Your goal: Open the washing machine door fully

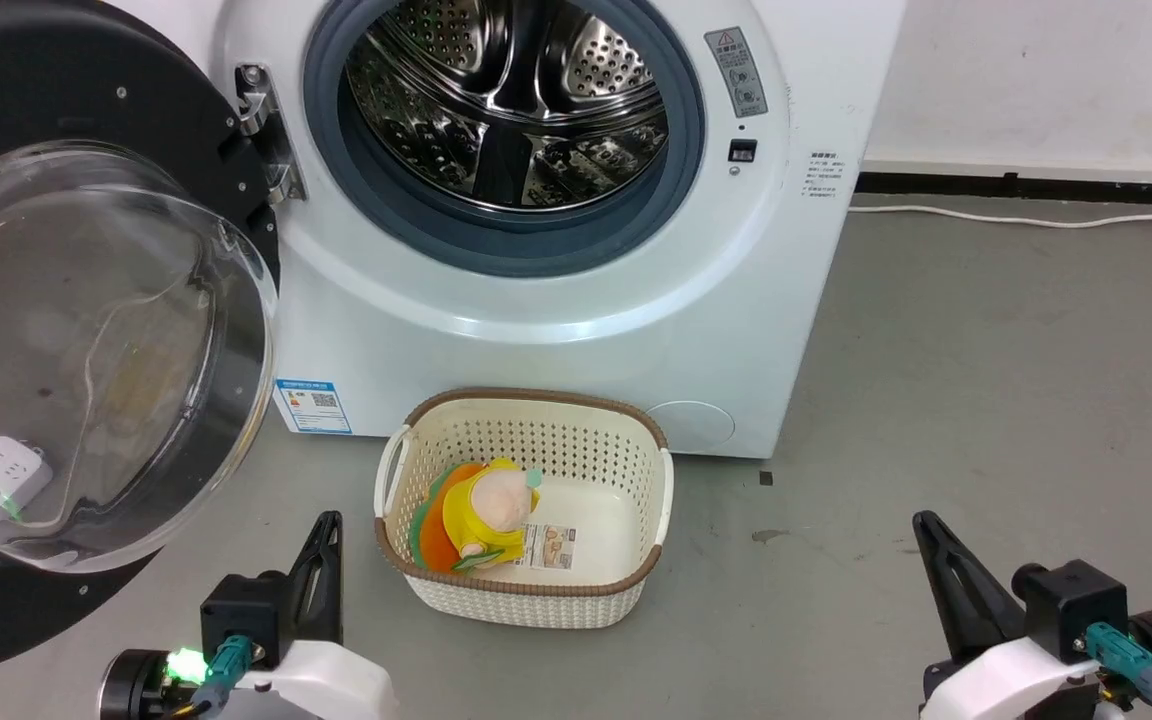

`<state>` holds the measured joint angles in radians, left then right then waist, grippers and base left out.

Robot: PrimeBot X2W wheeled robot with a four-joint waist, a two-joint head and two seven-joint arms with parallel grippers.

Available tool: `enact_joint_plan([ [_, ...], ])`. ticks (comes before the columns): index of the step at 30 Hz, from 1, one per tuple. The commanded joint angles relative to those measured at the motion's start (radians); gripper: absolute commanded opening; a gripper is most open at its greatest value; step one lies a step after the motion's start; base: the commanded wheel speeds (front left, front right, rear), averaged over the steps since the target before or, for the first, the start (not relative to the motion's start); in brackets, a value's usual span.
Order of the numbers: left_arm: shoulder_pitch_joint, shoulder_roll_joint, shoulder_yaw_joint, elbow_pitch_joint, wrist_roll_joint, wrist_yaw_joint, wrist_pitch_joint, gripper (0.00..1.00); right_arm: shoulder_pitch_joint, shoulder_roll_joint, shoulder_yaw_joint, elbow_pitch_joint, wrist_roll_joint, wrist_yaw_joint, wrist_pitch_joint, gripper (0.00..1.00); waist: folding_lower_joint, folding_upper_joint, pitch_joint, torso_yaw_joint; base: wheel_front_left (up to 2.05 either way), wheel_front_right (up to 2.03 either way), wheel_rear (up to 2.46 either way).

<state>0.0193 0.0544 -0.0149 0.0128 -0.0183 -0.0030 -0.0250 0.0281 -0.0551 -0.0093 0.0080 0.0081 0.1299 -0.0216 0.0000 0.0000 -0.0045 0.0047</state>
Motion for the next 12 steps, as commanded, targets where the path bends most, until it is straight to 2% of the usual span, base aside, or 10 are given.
enact_joint_plan([
  [1,-0.016,0.000,0.006,-0.007,0.012,0.002,0.009,0.00,-0.020,0.005,0.004,-0.006,-0.007,0.001,0.006,0.00,0.0000,0.0000,0.001,-0.001,0.00,0.00,0.00],
  [12,-0.019,-0.004,0.015,-0.013,0.018,0.003,0.025,0.00,-0.028,0.005,0.009,-0.008,-0.008,0.001,0.022,0.00,0.0000,0.0000,0.004,-0.005,0.00,0.00,0.00],
])
